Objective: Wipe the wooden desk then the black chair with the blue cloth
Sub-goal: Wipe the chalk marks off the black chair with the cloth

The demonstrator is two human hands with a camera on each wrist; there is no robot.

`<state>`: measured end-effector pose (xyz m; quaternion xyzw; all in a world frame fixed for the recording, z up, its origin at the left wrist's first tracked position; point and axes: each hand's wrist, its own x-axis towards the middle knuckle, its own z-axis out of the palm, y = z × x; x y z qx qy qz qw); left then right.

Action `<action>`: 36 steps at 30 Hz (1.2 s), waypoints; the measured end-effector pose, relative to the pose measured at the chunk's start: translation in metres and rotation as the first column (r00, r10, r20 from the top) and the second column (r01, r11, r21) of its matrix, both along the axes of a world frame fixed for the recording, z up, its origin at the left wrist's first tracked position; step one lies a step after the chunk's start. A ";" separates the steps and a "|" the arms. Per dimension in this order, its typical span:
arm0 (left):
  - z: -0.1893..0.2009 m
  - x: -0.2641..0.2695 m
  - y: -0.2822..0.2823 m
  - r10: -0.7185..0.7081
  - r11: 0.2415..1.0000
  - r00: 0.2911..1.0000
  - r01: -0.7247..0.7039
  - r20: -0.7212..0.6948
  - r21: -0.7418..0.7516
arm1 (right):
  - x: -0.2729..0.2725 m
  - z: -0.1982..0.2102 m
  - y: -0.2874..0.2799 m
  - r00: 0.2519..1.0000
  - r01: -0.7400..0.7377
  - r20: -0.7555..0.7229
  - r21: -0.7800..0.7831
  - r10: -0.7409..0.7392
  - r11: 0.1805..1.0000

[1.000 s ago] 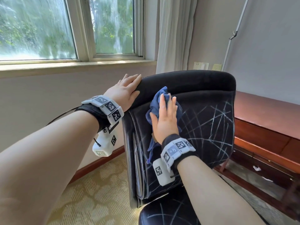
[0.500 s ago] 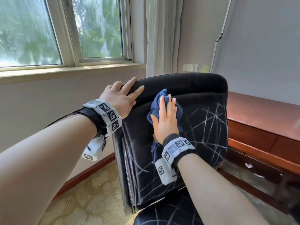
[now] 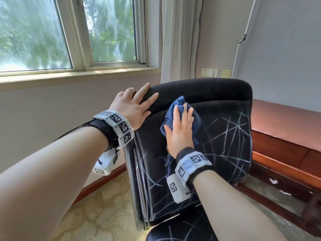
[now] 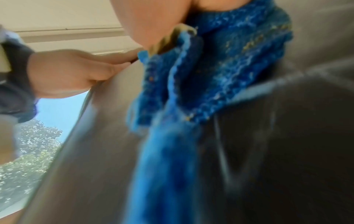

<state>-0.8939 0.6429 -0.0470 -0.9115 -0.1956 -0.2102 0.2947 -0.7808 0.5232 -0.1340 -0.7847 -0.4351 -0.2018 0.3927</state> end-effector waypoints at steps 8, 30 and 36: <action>-0.001 0.005 0.002 -0.005 1.000 1.000 0.005 0.013 -0.020 | 0.035 0.009 -0.003 0.958 0.208 -0.243 0.230 -0.151 0.951; 0.002 0.005 -0.005 0.013 0.994 1.000 -0.012 0.012 -0.107 | 0.022 -0.014 -0.011 0.943 0.223 -0.279 0.129 -0.180 0.966; 0.015 0.032 -0.025 0.059 0.983 0.998 -0.065 -0.038 -0.172 | 0.030 0.010 -0.016 0.987 0.096 -0.128 -0.007 -0.096 0.995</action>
